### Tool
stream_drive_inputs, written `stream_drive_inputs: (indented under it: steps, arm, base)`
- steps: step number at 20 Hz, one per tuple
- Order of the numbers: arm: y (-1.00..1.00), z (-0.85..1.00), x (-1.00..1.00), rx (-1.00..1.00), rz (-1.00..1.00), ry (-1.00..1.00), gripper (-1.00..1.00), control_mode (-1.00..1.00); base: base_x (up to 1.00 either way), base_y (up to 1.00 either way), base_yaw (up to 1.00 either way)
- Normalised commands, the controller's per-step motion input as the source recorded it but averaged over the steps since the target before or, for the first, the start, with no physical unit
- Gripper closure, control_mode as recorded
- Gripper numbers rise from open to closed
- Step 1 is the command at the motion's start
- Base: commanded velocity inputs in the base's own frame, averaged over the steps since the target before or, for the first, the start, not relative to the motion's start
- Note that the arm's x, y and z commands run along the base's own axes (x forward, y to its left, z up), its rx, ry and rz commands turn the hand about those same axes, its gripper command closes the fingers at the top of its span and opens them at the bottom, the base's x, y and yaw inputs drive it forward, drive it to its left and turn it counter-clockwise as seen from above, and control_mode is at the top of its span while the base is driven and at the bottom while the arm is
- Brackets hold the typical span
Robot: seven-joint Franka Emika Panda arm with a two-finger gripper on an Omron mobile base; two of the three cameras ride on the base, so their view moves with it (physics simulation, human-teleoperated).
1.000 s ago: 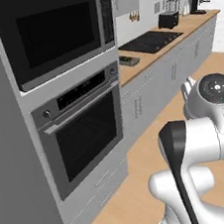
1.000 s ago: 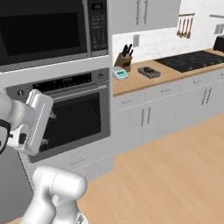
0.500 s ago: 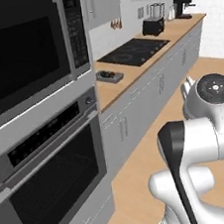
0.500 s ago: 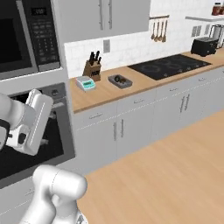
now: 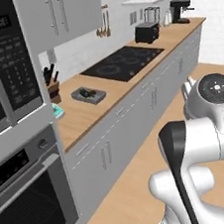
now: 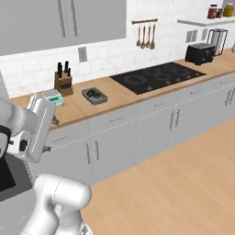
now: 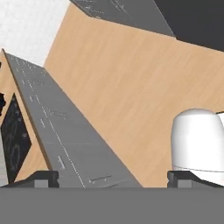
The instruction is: Take the meat container that has the shrimp and place it on the second highest rack of the freezer. Then take the vegetable container that has the mushroom and cucumber and place it on the highest rack of the freezer.
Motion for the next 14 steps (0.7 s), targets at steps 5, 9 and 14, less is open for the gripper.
stream_drive_inputs:
  steps: [5,9,14]
  arm:
    - [0.0,0.0,0.0,0.0,0.0,0.0,-1.0,1.0]
    - [0.0,0.0,0.0,0.0,0.0,0.0,-1.0,1.0]
    - [0.0,0.0,0.0,0.0,0.0,0.0,-1.0,1.0]
  base:
    - [1.0,-0.25,0.16]
    - [1.0,0.0,0.39]
    - [0.91,-0.06,0.46]
